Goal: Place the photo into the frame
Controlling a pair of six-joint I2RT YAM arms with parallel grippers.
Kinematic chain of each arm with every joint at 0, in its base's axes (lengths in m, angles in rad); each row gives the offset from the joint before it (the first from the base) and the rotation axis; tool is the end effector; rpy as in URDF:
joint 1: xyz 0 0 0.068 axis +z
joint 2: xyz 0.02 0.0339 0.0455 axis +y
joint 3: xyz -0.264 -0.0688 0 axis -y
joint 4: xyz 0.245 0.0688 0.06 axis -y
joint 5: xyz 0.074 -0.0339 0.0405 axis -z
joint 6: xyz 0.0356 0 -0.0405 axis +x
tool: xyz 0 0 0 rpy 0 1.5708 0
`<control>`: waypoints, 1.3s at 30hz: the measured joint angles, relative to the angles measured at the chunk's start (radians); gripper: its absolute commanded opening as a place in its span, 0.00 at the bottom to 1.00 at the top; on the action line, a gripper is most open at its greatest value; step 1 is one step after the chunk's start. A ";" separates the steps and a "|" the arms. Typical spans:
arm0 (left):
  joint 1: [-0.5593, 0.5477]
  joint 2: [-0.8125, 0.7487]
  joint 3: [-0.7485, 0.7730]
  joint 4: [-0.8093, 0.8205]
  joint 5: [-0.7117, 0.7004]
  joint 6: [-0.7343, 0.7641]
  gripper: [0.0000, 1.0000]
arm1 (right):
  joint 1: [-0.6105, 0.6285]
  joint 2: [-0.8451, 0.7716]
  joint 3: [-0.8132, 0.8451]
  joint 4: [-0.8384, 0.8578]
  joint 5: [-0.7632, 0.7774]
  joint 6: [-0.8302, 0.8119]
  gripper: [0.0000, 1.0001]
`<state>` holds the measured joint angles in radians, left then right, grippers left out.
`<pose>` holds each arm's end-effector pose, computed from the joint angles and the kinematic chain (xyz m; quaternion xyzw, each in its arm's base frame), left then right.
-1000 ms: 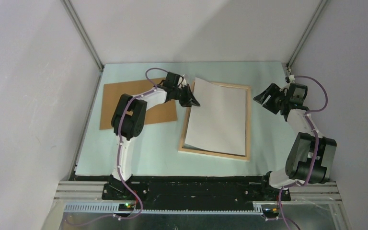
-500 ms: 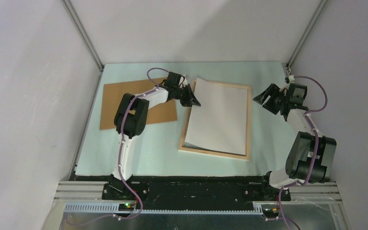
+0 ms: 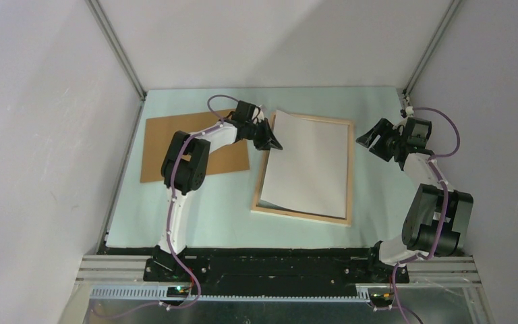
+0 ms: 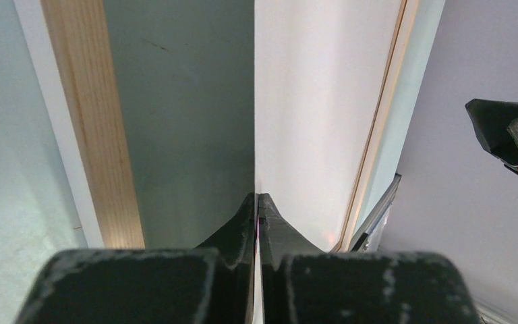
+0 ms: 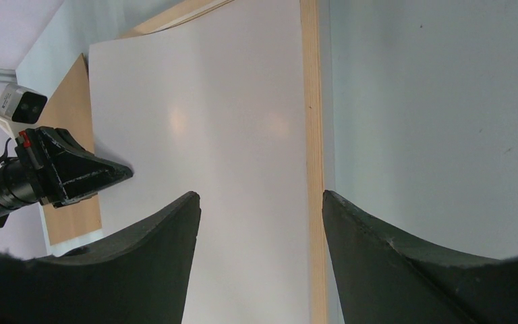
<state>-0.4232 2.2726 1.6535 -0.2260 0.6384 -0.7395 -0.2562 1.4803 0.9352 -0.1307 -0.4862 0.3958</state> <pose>0.4407 -0.2218 0.1451 -0.0298 0.8941 -0.4302 0.1205 0.3128 -0.0648 0.2347 0.1816 0.8623 0.2458 0.4038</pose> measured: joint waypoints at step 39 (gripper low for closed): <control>-0.011 0.001 0.065 -0.101 -0.060 0.101 0.96 | 0.000 0.001 0.000 0.000 -0.001 -0.005 0.71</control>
<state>-0.4343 2.2738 1.7187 -0.3275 0.5789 -0.6388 -0.2565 1.4811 0.9352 -0.1307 -0.4870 0.3908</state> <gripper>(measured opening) 0.900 0.709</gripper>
